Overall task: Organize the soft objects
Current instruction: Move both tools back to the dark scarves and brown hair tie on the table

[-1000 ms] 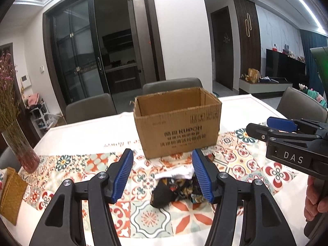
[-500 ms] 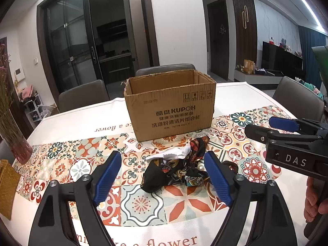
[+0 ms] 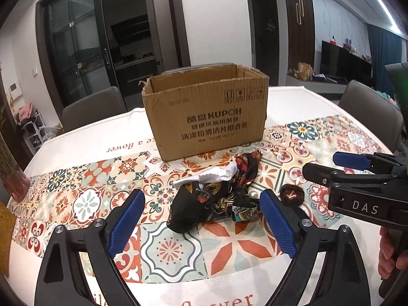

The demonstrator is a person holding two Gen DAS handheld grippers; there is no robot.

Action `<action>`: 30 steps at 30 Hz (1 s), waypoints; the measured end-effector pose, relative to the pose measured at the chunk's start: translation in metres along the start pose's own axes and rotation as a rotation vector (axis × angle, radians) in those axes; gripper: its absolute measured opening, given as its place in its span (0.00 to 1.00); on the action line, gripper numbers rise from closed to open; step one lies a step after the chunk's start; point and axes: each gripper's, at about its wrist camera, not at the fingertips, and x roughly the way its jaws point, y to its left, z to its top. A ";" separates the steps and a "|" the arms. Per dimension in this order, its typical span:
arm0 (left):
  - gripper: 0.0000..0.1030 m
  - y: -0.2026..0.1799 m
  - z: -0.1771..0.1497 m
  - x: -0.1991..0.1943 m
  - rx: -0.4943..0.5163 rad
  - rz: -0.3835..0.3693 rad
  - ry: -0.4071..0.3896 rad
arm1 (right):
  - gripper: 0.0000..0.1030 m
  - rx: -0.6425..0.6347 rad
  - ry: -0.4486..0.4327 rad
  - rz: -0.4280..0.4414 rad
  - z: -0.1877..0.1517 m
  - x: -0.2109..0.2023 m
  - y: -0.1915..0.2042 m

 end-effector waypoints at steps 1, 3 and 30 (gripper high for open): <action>0.91 0.000 -0.001 0.003 0.006 -0.002 0.004 | 0.64 0.002 0.005 -0.001 -0.001 0.003 0.000; 0.91 0.000 -0.004 0.010 0.019 -0.006 0.014 | 0.64 0.006 0.017 -0.007 -0.004 0.011 -0.001; 0.91 0.009 -0.026 0.085 -0.021 -0.101 0.115 | 0.64 0.000 0.103 -0.037 -0.022 0.072 0.000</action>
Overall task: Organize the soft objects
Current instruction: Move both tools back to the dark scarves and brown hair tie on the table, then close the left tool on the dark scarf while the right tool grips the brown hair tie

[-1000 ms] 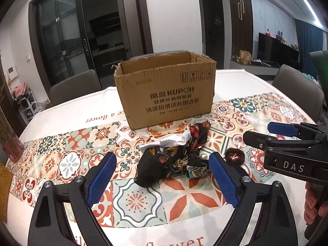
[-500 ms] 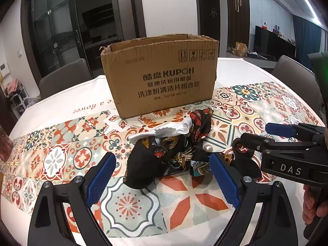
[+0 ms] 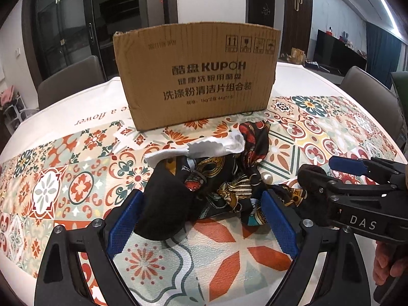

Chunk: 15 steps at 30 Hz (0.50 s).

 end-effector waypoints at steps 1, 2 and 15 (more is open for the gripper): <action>0.91 0.000 0.000 0.002 0.001 0.000 0.001 | 0.64 -0.001 0.001 -0.003 0.000 0.001 0.000; 0.91 0.000 -0.001 0.004 0.001 -0.001 0.002 | 0.64 -0.001 0.001 -0.005 -0.001 0.002 0.000; 0.76 0.002 0.000 0.029 -0.034 -0.042 0.043 | 0.60 -0.013 -0.006 -0.047 -0.006 0.009 0.001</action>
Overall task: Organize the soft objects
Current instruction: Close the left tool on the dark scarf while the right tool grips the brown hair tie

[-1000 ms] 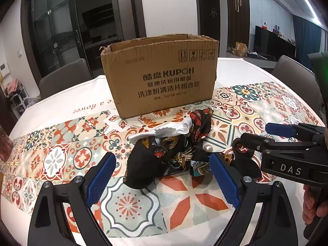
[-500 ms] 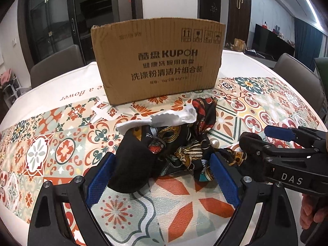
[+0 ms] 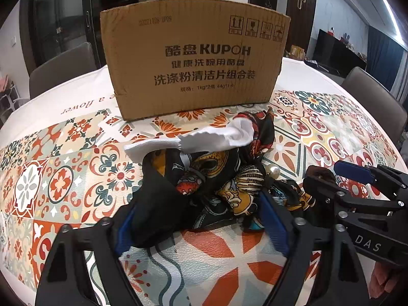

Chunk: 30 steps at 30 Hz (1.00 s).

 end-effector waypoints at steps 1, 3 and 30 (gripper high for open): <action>0.71 0.000 0.000 0.001 0.001 0.000 0.006 | 0.58 -0.001 0.002 0.001 0.000 0.001 0.000; 0.66 0.000 0.000 0.003 -0.001 0.003 0.011 | 0.52 -0.004 0.013 0.001 -0.003 0.003 0.001; 0.11 -0.026 0.010 -0.060 0.017 -0.033 -0.082 | 0.18 0.008 -0.047 0.086 0.007 -0.046 -0.010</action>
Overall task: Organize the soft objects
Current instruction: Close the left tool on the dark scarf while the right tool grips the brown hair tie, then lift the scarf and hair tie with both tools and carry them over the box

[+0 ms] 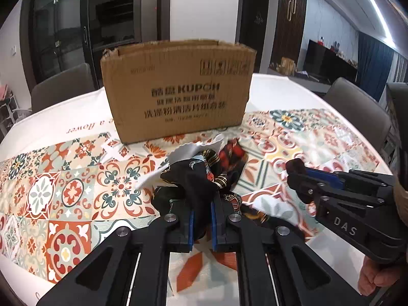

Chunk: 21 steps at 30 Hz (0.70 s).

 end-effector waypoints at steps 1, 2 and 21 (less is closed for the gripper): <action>0.11 -0.001 0.001 -0.004 -0.003 0.000 -0.006 | 0.18 -0.002 -0.007 0.003 0.001 -0.004 0.000; 0.11 -0.002 0.002 -0.008 -0.006 0.000 -0.012 | 0.18 -0.004 -0.010 0.006 0.002 -0.007 0.000; 0.11 -0.030 0.030 -0.092 -0.006 0.023 -0.158 | 0.18 -0.035 -0.123 0.053 0.024 -0.082 -0.001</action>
